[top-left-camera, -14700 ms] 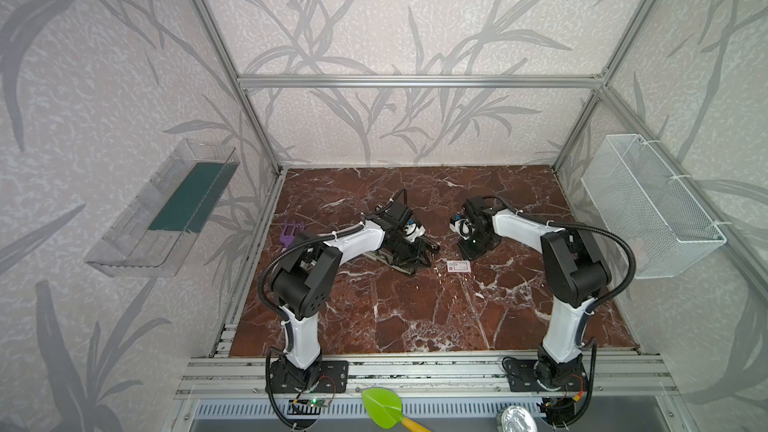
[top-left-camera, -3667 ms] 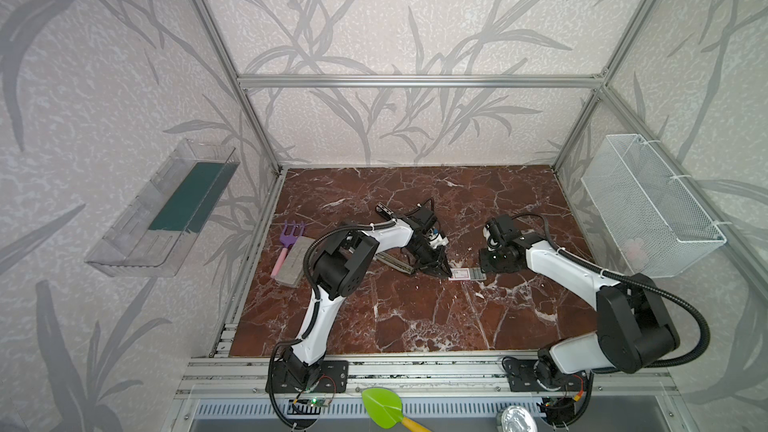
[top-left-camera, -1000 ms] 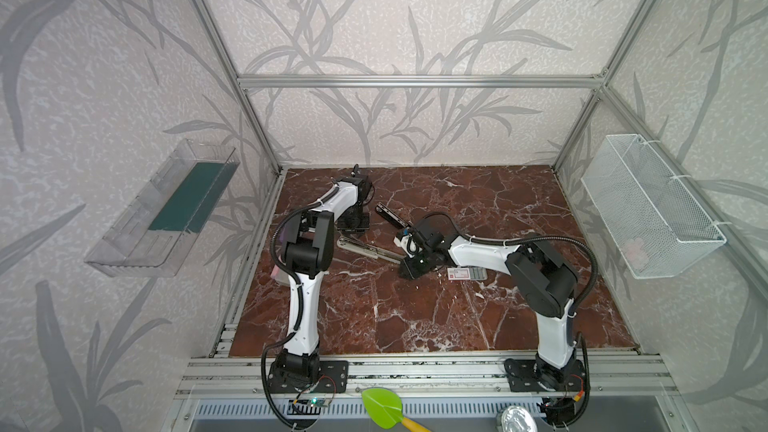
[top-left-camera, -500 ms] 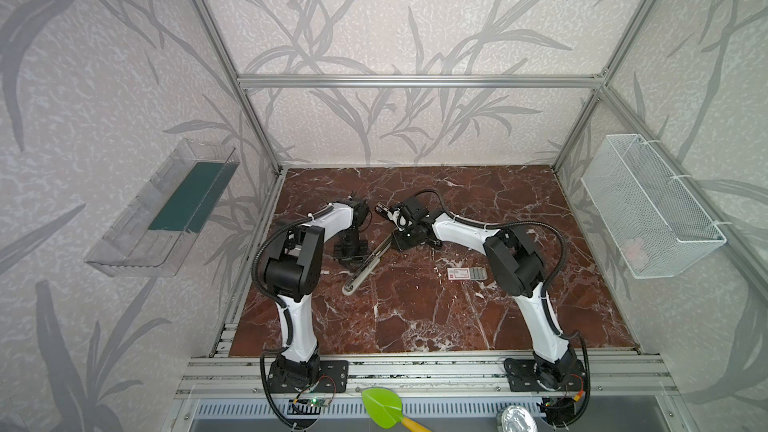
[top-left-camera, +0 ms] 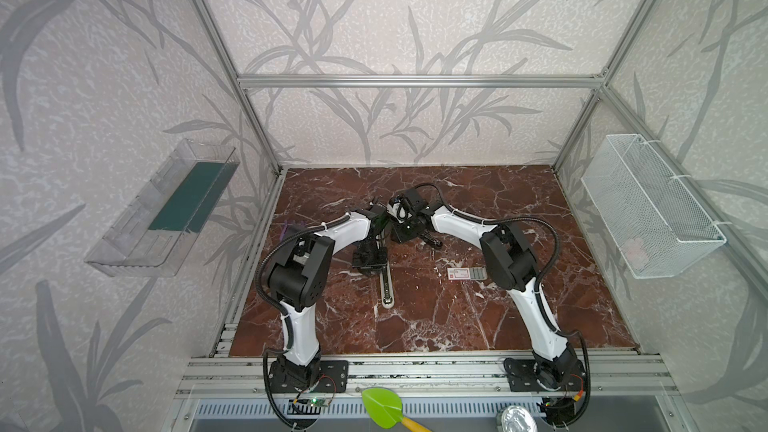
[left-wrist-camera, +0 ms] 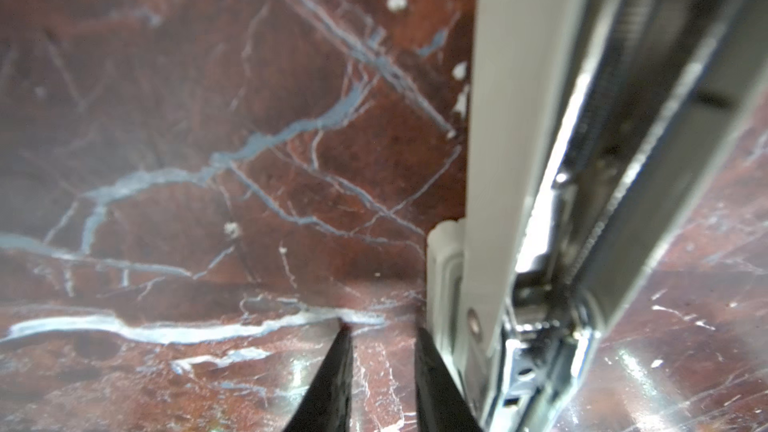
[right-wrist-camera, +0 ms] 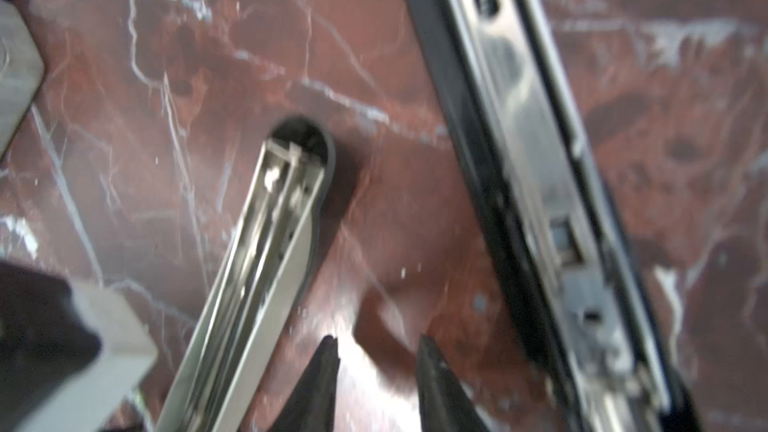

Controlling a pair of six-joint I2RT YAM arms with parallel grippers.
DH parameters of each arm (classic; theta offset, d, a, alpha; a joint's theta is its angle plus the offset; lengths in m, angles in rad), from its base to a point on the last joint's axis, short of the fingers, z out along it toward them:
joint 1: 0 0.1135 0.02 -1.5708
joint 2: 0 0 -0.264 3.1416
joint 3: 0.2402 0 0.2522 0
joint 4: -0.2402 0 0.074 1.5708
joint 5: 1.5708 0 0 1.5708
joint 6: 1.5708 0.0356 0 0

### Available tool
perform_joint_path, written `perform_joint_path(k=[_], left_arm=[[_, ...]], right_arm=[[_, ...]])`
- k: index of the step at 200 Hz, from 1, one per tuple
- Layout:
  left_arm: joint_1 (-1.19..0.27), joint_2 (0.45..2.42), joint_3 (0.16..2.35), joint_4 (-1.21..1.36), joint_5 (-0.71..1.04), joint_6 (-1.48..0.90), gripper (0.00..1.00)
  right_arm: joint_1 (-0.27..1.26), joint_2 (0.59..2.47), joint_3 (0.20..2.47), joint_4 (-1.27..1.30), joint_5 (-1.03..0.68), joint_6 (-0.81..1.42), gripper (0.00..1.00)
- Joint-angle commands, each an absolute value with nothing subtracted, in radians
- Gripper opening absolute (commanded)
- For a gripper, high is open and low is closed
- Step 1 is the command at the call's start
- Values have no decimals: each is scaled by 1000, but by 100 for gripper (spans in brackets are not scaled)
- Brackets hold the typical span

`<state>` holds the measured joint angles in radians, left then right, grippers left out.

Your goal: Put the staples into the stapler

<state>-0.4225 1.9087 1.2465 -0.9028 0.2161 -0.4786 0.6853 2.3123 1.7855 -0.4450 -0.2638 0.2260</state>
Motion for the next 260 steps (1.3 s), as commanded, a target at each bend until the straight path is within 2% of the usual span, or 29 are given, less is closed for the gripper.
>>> perform_joint_path(k=[1,34,66,107,142,260], left_arm=[[-423,1886,1240,-880,234,-508,28],[-424,1783,1218,-875,164,-546,29],[-431,1660,1190,-835,136,-582,30],[-468,1570,1158,-633,290,-593,32],[-505,1597,1163,-548,359,-604,32],[-544,1631,1144,-508,383,-632,32]], right_arm=[[678,2176,1688,-453,-282,202,35],[657,1929,1458,-441,-210,189,35],[570,1735,1263,-561,-123,258,31],[495,1540,1012,-594,-31,328,23],[444,1498,905,-574,-11,365,21],[396,1581,864,-565,7,376,17]])
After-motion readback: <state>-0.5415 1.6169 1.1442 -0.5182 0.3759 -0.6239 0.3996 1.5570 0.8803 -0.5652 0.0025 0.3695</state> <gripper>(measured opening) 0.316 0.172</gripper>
